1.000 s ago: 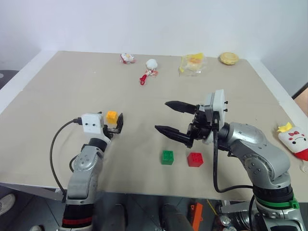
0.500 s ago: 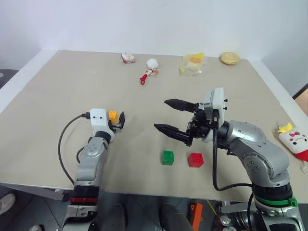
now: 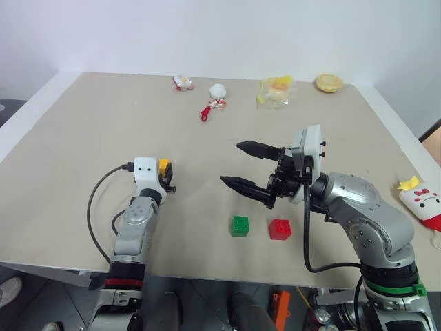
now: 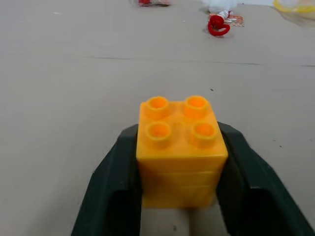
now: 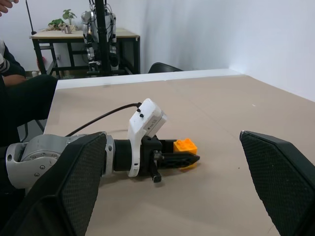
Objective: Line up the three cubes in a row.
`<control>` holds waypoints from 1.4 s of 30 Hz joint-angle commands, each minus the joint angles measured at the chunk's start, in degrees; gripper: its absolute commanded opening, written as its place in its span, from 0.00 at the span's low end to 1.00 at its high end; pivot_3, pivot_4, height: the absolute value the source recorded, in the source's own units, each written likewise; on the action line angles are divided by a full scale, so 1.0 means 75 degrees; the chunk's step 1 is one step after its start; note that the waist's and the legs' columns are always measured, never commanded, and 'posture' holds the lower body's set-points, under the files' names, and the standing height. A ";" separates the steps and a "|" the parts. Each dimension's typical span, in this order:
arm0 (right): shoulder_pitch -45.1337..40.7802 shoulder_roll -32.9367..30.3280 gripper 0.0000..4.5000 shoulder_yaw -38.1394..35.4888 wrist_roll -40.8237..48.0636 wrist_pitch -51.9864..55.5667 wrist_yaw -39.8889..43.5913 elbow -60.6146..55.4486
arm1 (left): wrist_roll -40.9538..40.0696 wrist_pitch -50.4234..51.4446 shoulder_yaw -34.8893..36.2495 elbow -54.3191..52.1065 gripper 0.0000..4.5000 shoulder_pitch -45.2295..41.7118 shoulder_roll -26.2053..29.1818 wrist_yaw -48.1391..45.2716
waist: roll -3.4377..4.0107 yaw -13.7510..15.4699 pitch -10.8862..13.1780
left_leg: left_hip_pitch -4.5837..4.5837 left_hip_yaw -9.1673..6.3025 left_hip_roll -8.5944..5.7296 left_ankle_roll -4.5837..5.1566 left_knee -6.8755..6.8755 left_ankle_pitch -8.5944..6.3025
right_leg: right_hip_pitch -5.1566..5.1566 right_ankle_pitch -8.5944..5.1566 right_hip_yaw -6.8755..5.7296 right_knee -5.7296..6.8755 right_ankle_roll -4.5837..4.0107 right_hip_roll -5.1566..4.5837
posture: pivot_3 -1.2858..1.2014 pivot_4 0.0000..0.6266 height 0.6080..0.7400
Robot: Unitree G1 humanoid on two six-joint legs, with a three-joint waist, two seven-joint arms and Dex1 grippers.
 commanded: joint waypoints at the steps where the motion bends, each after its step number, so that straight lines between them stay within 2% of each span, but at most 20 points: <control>1: -0.0132 -0.0052 1.00 -0.0188 0.0078 -0.0060 0.0024 -0.0141 | -0.0081 -0.0250 0.0114 -0.0086 0.30 -0.0133 0.0138 -0.0152 | 0.0000 0.0000 0.0000 | 0.0000 0.0000 0.0000 0.0000 0.0000 0.0000 | 0.0000 0.0000 0.0000 0.0000 0.0000 0.0000 | 0.52 0.24 1.00; 4: 0.0085 -0.0425 1.00 -0.0584 0.0389 0.0006 0.0384 -0.0236 | -0.0712 -0.0226 -0.0114 -0.0383 0.30 -0.0110 0.0529 -0.1670 | 0.0000 -0.0002 0.0000 | -0.0001 0.0000 0.0000 0.0000 -0.0002 0.0000 | -0.0002 -0.0005 0.0000 0.0000 -0.0009 0.0000 | 0.52 0.24 1.00; 8: 0.0831 -0.1440 1.00 -0.1117 0.0971 0.0197 0.1492 -0.0462 | -0.1449 -0.0333 -0.0515 -0.0693 0.30 0.0058 0.1390 -0.4072 | -0.0001 0.0015 0.0001 | -0.0005 0.0000 -0.0003 -0.0007 -0.0004 -0.0005 | 0.0001 -0.0025 -0.0002 -0.0001 -0.0023 -0.0008 | 0.52 0.24 1.00; 11: 0.1375 -0.1986 1.00 -0.1251 0.0965 0.0052 0.2076 -0.0569 | -0.1930 -0.0301 -0.0892 -0.0821 0.30 0.0194 0.1983 -0.5768 | -0.0001 0.0001 0.0001 | -0.0002 0.0005 -0.0003 -0.0018 -0.0010 -0.0013 | 0.0000 -0.0042 -0.0001 -0.0002 -0.0027 -0.0012 | 0.52 0.24 1.00; 14: 0.1847 -0.2292 1.00 -0.1246 0.0796 -0.0174 0.2457 -0.0686 | -0.2155 -0.0275 -0.1383 -0.0933 0.30 0.0336 0.2500 -0.7229 | 0.0000 -0.0015 0.0001 | 0.0004 0.0004 0.0003 -0.0017 -0.0017 -0.0016 | -0.0002 -0.0049 -0.0005 -0.0002 -0.0036 -0.0009 | 0.52 0.24 1.00; 17: 0.2094 -0.2418 1.00 -0.1243 0.0692 -0.0322 0.2601 -0.0700 | -0.2055 -0.0439 -0.1793 -0.0901 0.30 0.0439 0.2870 -0.8139 | 0.0000 -0.0015 0.0001 | 0.0008 0.0005 0.0007 -0.0017 -0.0018 -0.0016 | -0.0004 -0.0050 -0.0005 -0.0002 -0.0039 -0.0006 | 0.52 0.24 1.00; 23: 0.2189 -0.2456 1.00 -0.1286 0.0603 -0.0412 0.2492 -0.0736 | -0.1812 -0.0600 -0.2270 -0.0606 0.30 0.0414 0.3075 -0.8944 | -0.0001 -0.0009 0.0002 | 0.0006 0.0010 0.0005 -0.0017 -0.0005 -0.0016 | -0.0002 -0.0047 -0.0006 -0.0002 -0.0038 -0.0017 | 0.52 0.24 1.00; 37: 0.2153 -0.2457 1.00 -0.1184 0.0593 -0.0404 0.2459 -0.0750 | -0.1540 -0.0936 -0.2399 -0.0287 0.30 0.0372 0.3159 -0.9386 | -0.0001 -0.0004 0.0001 | 0.0007 0.0008 0.0008 -0.0016 -0.0010 -0.0016 | -0.0003 -0.0050 -0.0010 -0.0002 -0.0036 -0.0015 | 0.52 0.24 1.00; 38: 0.2138 -0.2458 1.00 -0.1173 0.0593 -0.0402 0.2469 -0.0742 | -0.1511 -0.1051 -0.2400 -0.0272 0.53 0.0370 0.3147 -0.9387 | -0.0001 -0.0004 0.0002 | 0.0006 0.0007 0.0008 -0.0016 -0.0011 -0.0016 | -0.0002 -0.0051 -0.0010 -0.0001 -0.0036 -0.0015 | 0.52 0.24 1.00; 39: 0.2126 -0.2459 1.00 -0.1163 0.0589 -0.0402 0.2477 -0.0735 | -0.1498 -0.1149 -0.2405 -0.0255 0.56 0.0365 0.3141 -0.9408 | -0.0001 -0.0004 0.0002 | 0.0006 0.0008 0.0008 -0.0016 -0.0011 -0.0016 | -0.0003 -0.0051 -0.0010 -0.0001 -0.0036 -0.0015 | 0.52 0.24 1.00; 42: 0.2094 -0.2478 1.00 -0.1170 0.0593 -0.0391 0.2514 -0.0709 | -0.1469 -0.1335 -0.2408 -0.0155 0.78 0.0310 0.3145 -0.9510 | -0.0001 0.0001 0.0002 | 0.0005 0.0007 0.0007 -0.0016 -0.0010 -0.0016 | -0.0002 -0.0050 -0.0010 -0.0001 -0.0036 -0.0015 | 0.52 0.24 1.00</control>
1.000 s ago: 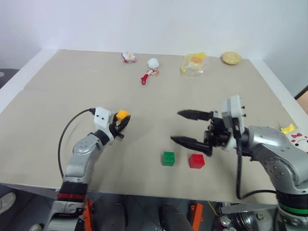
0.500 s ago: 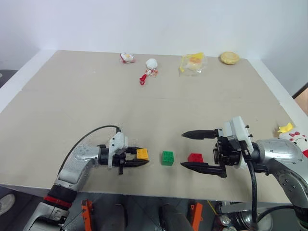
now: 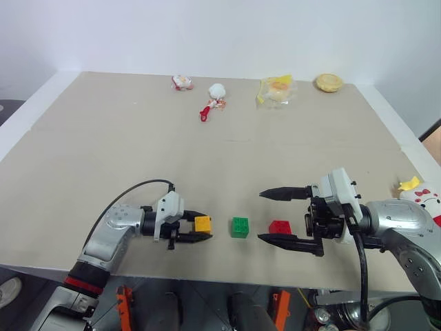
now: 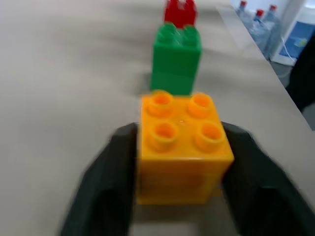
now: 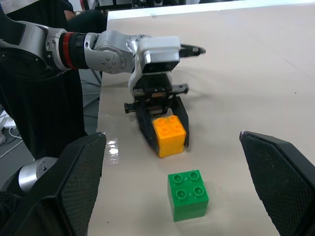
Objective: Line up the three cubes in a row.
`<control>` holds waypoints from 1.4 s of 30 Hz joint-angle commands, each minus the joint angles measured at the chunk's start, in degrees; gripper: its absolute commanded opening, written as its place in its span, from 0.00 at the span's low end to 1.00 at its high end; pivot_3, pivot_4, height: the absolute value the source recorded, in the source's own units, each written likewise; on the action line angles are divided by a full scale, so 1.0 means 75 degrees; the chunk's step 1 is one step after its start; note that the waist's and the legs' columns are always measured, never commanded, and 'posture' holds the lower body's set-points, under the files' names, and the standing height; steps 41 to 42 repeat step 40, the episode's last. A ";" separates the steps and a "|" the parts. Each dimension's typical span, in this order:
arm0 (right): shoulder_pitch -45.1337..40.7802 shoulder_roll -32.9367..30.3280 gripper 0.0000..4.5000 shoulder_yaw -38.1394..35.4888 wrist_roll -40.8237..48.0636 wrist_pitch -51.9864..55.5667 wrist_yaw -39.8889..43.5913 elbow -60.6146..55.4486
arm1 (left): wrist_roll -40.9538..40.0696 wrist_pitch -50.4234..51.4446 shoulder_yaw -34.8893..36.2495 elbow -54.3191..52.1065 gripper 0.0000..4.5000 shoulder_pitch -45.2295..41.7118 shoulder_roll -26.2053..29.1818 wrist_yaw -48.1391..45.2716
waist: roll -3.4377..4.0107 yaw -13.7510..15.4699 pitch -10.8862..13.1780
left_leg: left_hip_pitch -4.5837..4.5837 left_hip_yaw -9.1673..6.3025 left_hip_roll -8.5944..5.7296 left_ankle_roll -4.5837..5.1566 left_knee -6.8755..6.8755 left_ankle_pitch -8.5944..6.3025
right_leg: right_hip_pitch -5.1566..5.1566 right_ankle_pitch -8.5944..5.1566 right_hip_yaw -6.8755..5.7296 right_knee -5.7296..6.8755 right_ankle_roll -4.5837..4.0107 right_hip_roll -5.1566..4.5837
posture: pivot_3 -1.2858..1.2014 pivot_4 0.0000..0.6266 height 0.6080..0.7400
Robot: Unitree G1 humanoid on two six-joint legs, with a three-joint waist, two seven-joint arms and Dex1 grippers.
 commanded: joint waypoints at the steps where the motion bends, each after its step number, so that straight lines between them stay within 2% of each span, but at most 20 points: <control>1: -0.0119 -0.0086 1.00 -0.0146 0.0010 -0.0116 0.0056 -0.0101 | 0.0078 -0.0384 -0.0004 0.0098 0.86 -0.0063 0.0030 -0.0188 | 0.0000 0.0001 0.0000 | 0.0001 0.0001 0.0000 0.0000 0.0001 0.0000 | 0.0001 0.0000 0.0000 0.0000 0.0000 0.0000 | 0.52 0.24 1.00; 3: -0.0109 -0.0095 1.00 -0.0160 0.0017 -0.0105 0.0064 -0.0109 | 0.0078 -0.0512 0.0022 0.0154 1.00 -0.0096 0.0018 -0.0236 | 0.0000 0.0000 0.0000 | 0.0001 0.0001 0.0000 0.0000 0.0002 0.0000 | 0.0001 0.0002 0.0001 0.0000 0.0000 0.0000 | 0.52 0.24 1.00; 7: -0.0048 -0.0121 1.00 -0.0204 0.0052 -0.0074 0.0059 -0.0138 | -0.0269 -0.0459 0.0203 -0.0065 1.00 -0.0167 -0.0043 -0.0308 | 0.0000 0.0000 0.0000 | 0.0000 0.0001 0.0000 0.0000 0.0002 0.0000 | 0.0000 0.0002 0.0000 0.0000 0.0000 0.0000 | 0.52 0.24 1.00; 10: 0.0136 -0.0113 1.00 -0.0366 0.0154 -0.0034 0.0024 -0.0124 | -0.0747 0.0107 0.0434 -0.0736 1.00 -0.0142 -0.0046 -0.0074 | 0.0000 0.0000 0.0000 | -0.0002 0.0000 0.0000 0.0000 0.0001 0.0000 | 0.0000 0.0001 0.0000 0.0000 0.0001 0.0000 | 0.52 0.24 1.00; 13: 0.0325 0.0272 1.00 -0.0833 0.0499 0.0051 -0.0536 0.0016 | -0.1491 0.1192 0.1024 -0.1545 1.00 -0.0146 -0.0207 0.0941 | -0.0002 0.0003 0.0001 | -0.0005 -0.0003 0.0001 0.0000 0.0001 0.0000 | 0.0002 0.0000 -0.0002 0.0001 0.0003 0.0000 | 0.52 0.24 1.00; 15: 0.0289 0.0862 1.00 -0.1188 0.0621 0.0034 -0.1453 0.0199 | -0.2033 0.2036 0.1651 -0.2171 1.00 -0.0137 -0.0549 0.2316 | -0.0002 0.0003 0.0001 | -0.0003 -0.0006 0.0002 0.0001 0.0006 0.0001 | 0.0006 0.0008 -0.0002 0.0002 0.0017 0.0001 | 0.52 0.24 1.00; 19: 0.0107 0.2149 1.00 -0.1800 0.0410 -0.0236 -0.3428 0.0430 | -0.1760 0.2730 0.2485 -0.3090 1.00 0.0060 -0.1466 0.5264 | -0.0004 0.0000 0.0001 | 0.0002 -0.0012 0.0004 0.0002 0.0026 0.0001 | 0.0016 0.0033 -0.0002 0.0005 0.0051 0.0005 | 0.52 0.24 1.00; 23: 0.0577 0.2968 1.00 -0.1725 -0.0830 -0.0827 -0.4720 0.0405 | -0.0773 0.2657 0.2764 -0.3438 1.00 0.0344 -0.1979 0.7175 | -0.0003 0.0002 -0.0001 | 0.0005 -0.0008 -0.0005 0.0003 0.0024 0.0003 | 0.0016 0.0036 0.0007 0.0005 0.0050 0.0005 | 0.52 0.24 1.00; 25: 0.0889 0.3685 1.00 -0.1739 -0.1327 -0.1086 -0.5688 0.0381 | -0.0223 0.2375 0.2874 -0.3439 1.00 0.0520 -0.2148 0.7927 | -0.0005 0.0004 -0.0003 | 0.0003 -0.0008 -0.0006 0.0003 0.0021 0.0003 | 0.0014 0.0037 0.0007 0.0005 0.0050 0.0006 | 0.52 0.24 1.00; 30: 0.1413 0.5181 1.00 -0.1618 -0.2780 -0.2168 -0.7304 0.0572 | 0.0598 0.1867 0.2669 -0.3232 1.00 0.1011 -0.2450 0.8668 | 0.0004 0.0004 -0.0011 | 0.0003 -0.0002 -0.0006 0.0002 0.0006 0.0003 | 0.0005 0.0034 0.0014 0.0004 0.0047 0.0007 | 0.52 0.24 1.00; 35: 0.1752 0.5532 1.00 -0.1288 -0.4157 -0.3253 -0.7834 0.1147 | 0.1069 0.1203 0.2583 -0.2634 1.00 0.1324 -0.2801 0.9042 | 0.0004 0.0000 -0.0012 | 0.0010 0.0003 -0.0006 -0.0002 0.0013 0.0006 | 0.0010 0.0031 0.0015 0.0003 0.0011 0.0004 | 0.52 0.24 1.00; 42: 0.1950 0.5839 1.00 -0.1228 -0.4269 -0.3511 -0.7971 0.1295 | 0.1344 0.0994 0.2466 -0.2156 1.00 0.1373 -0.2821 0.9042 | 0.0004 -0.0001 -0.0012 | 0.0011 0.0002 -0.0004 -0.0002 0.0011 0.0007 | 0.0004 0.0041 0.0012 0.0004 0.0003 0.0006 | 0.52 0.24 1.00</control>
